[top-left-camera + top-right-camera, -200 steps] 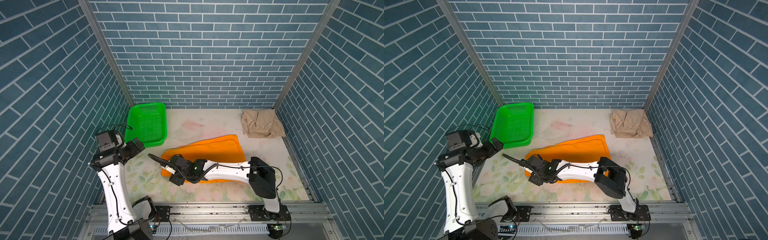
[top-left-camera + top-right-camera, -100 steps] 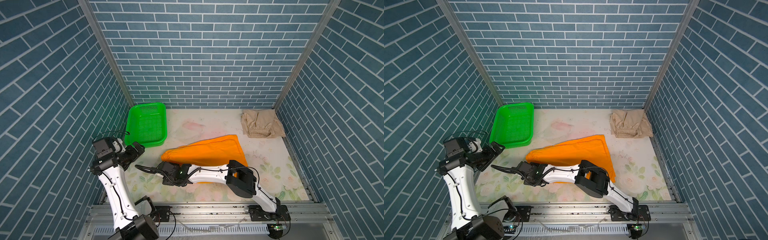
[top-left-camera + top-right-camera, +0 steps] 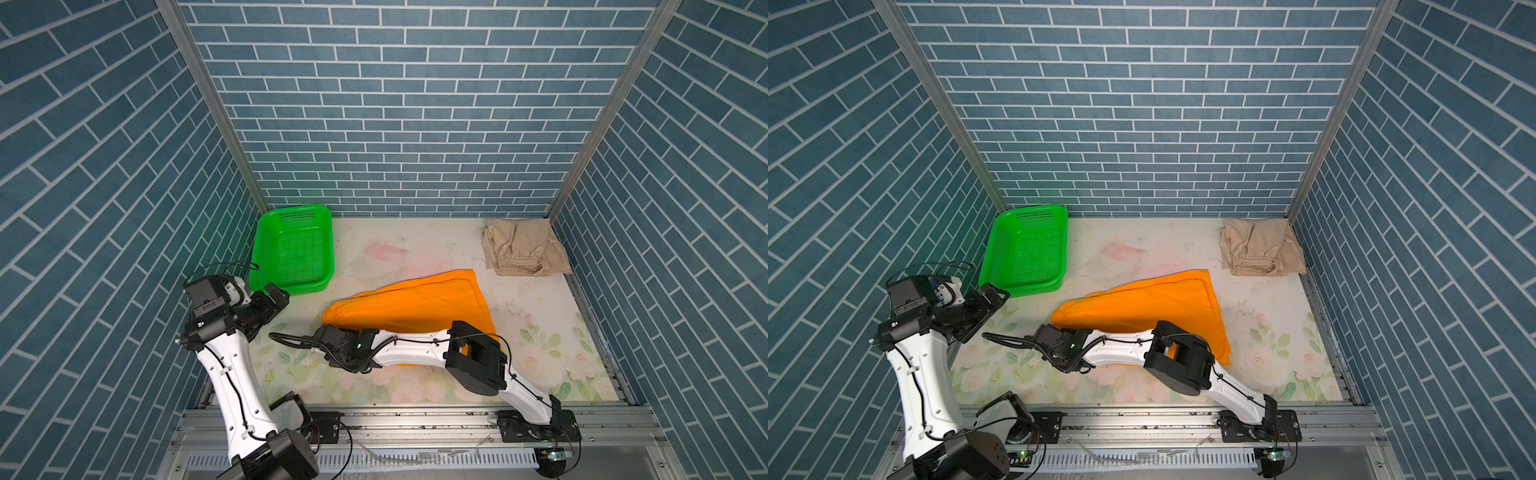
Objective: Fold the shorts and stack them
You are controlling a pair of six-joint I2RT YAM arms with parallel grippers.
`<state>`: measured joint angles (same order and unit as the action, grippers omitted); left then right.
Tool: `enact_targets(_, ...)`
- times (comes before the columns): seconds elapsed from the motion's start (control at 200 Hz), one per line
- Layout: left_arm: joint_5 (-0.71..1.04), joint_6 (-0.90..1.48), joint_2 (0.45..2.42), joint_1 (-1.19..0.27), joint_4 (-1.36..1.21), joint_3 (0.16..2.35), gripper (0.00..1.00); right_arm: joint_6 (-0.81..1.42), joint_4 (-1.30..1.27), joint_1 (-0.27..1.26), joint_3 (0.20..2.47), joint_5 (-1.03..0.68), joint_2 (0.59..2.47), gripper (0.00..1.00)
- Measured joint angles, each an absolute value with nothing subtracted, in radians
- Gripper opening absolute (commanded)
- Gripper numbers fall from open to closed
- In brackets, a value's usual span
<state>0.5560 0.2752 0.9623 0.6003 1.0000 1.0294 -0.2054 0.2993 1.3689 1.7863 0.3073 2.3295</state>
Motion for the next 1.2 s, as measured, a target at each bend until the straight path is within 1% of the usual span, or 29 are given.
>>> enact_targets(0.07,0.575,0.274,0.977,0.600,0.997,1.021,1.00,-0.179,0.229,1.358,1.704,0.278,2.286,0.00)
enact_targets(0.24,0.644,0.283,1.006,0.601,0.985,0.980,1.00,-0.081,-0.015,1.322,1.423,0.214,2.127,0.00)
enact_targets(0.455,0.775,0.353,1.020,0.600,0.918,0.850,1.00,-0.029,-0.269,1.297,1.278,0.186,2.062,0.00)
enact_targets(0.63,0.828,0.461,0.998,0.553,0.824,0.695,1.00,-0.023,-0.364,1.295,1.242,0.175,2.061,0.00)
enact_targets(0.8,0.834,0.583,1.007,0.438,0.693,0.564,1.00,-0.023,-0.413,1.295,1.238,0.163,2.061,0.00)
enact_targets(0.97,0.820,0.673,1.085,0.327,0.556,0.537,1.00,-0.023,-0.433,1.295,1.238,0.151,2.061,0.00)
enact_targets(1.2,0.801,0.732,1.160,0.300,0.400,0.516,1.00,-0.023,-0.451,1.295,1.238,0.138,2.061,0.00)
